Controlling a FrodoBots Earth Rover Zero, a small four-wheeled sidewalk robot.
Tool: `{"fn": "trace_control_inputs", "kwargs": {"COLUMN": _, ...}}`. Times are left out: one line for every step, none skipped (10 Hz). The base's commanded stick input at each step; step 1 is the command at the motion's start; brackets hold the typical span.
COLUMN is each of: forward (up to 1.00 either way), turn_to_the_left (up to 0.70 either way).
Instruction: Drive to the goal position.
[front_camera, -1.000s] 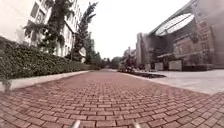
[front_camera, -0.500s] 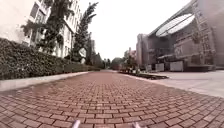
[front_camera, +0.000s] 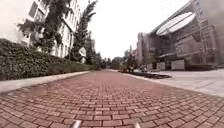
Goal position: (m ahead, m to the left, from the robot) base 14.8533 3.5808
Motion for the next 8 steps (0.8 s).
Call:
{"fn": "trace_control_inputs", "kwargs": {"forward": 0.7, "turn_to_the_left": 0.0}}
{"fn": "trace_control_inputs", "kwargs": {"forward": 0.7, "turn_to_the_left": 0.0}}
{"fn": "trace_control_inputs", "kwargs": {"forward": 0.7, "turn_to_the_left": 0.0}}
{"fn": "trace_control_inputs", "kwargs": {"forward": 0.7, "turn_to_the_left": 0.0}}
{"fn": "trace_control_inputs", "kwargs": {"forward": 0.7, "turn_to_the_left": 0.01}}
{"fn": "trace_control_inputs", "kwargs": {"forward": 0.7, "turn_to_the_left": 0.08}}
{"fn": "trace_control_inputs", "kwargs": {"forward": 0.7, "turn_to_the_left": 0.14}}
{"fn": "trace_control_inputs", "kwargs": {"forward": 0.7, "turn_to_the_left": 0.0}}
